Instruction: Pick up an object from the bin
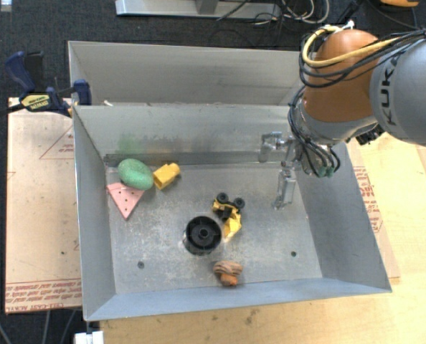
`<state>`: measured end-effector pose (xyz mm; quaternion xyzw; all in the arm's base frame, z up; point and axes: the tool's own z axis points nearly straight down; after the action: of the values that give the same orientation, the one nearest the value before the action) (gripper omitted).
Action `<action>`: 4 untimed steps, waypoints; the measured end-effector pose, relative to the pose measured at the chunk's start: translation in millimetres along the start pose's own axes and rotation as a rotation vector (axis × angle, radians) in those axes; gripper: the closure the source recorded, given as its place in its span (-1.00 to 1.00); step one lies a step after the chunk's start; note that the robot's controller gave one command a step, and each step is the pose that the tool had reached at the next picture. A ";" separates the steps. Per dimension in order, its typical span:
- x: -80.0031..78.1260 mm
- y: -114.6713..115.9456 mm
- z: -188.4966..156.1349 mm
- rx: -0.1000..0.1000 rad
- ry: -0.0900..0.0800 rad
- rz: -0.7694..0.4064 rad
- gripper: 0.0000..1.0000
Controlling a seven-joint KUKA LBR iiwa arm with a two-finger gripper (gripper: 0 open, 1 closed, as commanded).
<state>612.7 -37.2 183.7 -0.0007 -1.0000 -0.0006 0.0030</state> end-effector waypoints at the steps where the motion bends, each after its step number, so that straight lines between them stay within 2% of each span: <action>1: -1.4 0.1 -5.0 0.001 -0.008 -0.001 -1.00; 2: 2.4 17.0 21.3 0.003 -0.015 -0.060 -1.00; 3: 5.0 47.5 87.8 0.001 -0.012 -0.170 -1.00; 4: -8.7 96.4 113.6 0.000 -0.009 0.067 1.00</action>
Offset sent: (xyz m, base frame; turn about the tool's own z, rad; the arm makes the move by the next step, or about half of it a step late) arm -0.0173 0.0619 -0.0899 -0.2020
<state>620.8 59.3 70.2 -0.0340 -0.9994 -0.0008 -0.0015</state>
